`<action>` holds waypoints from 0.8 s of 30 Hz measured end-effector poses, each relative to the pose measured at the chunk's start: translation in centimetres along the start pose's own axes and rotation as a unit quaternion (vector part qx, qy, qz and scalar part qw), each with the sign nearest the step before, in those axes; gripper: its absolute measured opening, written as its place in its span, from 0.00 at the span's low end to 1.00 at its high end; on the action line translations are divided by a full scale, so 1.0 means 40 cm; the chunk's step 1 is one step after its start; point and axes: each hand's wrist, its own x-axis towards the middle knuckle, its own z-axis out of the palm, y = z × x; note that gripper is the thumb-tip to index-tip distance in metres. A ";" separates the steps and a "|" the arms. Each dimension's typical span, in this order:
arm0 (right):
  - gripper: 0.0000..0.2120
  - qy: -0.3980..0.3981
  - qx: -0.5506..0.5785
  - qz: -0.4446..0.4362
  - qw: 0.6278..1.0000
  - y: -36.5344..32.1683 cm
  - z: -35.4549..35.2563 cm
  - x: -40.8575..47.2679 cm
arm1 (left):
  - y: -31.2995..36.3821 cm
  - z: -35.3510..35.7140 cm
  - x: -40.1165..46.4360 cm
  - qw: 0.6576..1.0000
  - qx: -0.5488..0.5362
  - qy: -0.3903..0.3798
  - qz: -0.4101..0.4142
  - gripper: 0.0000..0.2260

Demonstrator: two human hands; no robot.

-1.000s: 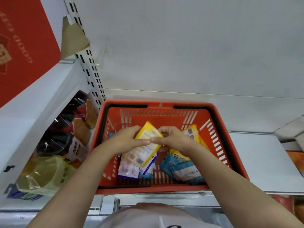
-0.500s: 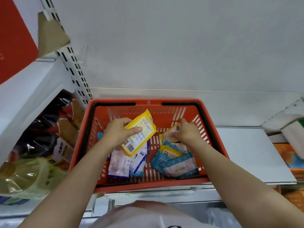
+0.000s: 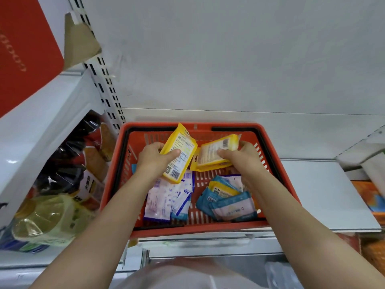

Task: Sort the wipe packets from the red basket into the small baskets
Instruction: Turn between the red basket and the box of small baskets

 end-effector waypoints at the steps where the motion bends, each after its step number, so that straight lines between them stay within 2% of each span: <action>1: 0.24 -0.011 0.023 -0.002 1.000 -0.002 0.016 -0.015 | 0.004 0.008 0.003 1.000 -0.007 0.007 0.002 0.10; 3: 0.11 -0.038 0.063 -0.001 0.997 -0.010 0.053 -0.058 | 0.011 0.026 0.007 0.999 -0.033 0.014 0.009 0.10; 4: 0.07 -0.050 0.081 0.006 0.995 -0.013 0.071 -0.078 | 0.018 0.034 0.006 0.999 -0.043 0.018 0.017 0.09; 8: 0.08 -0.104 0.157 0.050 0.981 -0.014 0.103 -0.129 | 0.027 0.049 0.011 0.998 -0.036 0.015 0.046 0.10; 11: 0.10 -0.105 0.208 0.044 0.971 -0.010 0.100 -0.140 | 0.026 0.054 0.007 0.998 -0.044 0.007 0.049 0.10; 13: 0.15 -0.115 0.209 0.015 0.971 -0.010 0.104 -0.145 | 0.029 0.059 0.003 0.997 -0.045 0.007 0.055 0.11; 16: 0.21 -0.107 0.187 0.018 0.976 -0.019 0.111 -0.149 | 0.032 0.060 -0.001 0.997 -0.044 0.008 0.069 0.10; 20: 0.07 -0.008 0.192 0.024 0.981 -0.010 0.113 -0.135 | 0.032 0.046 -0.007 0.994 -0.090 -0.022 0.053 0.08; 21: 0.11 0.005 0.202 0.022 0.979 -0.009 0.111 -0.134 | 0.032 0.039 -0.008 0.993 -0.106 -0.027 0.047 0.07; 24: 0.38 -0.001 0.246 0.026 0.969 -0.007 0.113 -0.136 | 0.034 0.022 -0.012 0.990 -0.137 -0.020 0.038 0.07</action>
